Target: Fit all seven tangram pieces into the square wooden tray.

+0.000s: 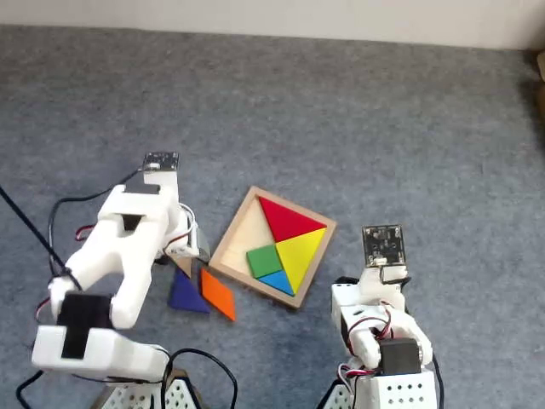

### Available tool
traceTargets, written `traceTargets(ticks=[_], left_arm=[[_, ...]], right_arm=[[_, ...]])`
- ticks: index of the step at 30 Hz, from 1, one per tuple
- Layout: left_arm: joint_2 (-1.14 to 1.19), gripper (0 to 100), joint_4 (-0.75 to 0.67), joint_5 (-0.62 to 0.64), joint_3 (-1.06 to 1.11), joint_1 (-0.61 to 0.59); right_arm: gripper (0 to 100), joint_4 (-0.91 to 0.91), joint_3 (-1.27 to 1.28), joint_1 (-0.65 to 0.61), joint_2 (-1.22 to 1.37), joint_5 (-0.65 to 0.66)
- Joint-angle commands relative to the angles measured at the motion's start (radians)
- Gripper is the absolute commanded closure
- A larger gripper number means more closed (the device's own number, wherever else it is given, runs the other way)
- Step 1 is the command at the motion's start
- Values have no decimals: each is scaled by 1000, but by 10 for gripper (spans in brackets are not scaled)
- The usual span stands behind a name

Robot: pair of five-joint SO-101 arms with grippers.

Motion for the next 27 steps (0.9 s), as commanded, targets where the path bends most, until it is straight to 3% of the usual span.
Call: traceTargets(ticks=[1, 8, 19, 27], left_arm=[[90, 727, 49, 2, -147, 27], [113, 798, 54, 2, -177, 27], [114, 813, 58, 2, -174, 27], [113, 930, 58, -29, -174, 27]], right_arm=[[995, 5, 105, 18, -7, -5], [995, 7, 105, 18, -7, -5], [995, 7, 105, 18, -7, -3], [995, 7, 105, 18, -7, -3]])
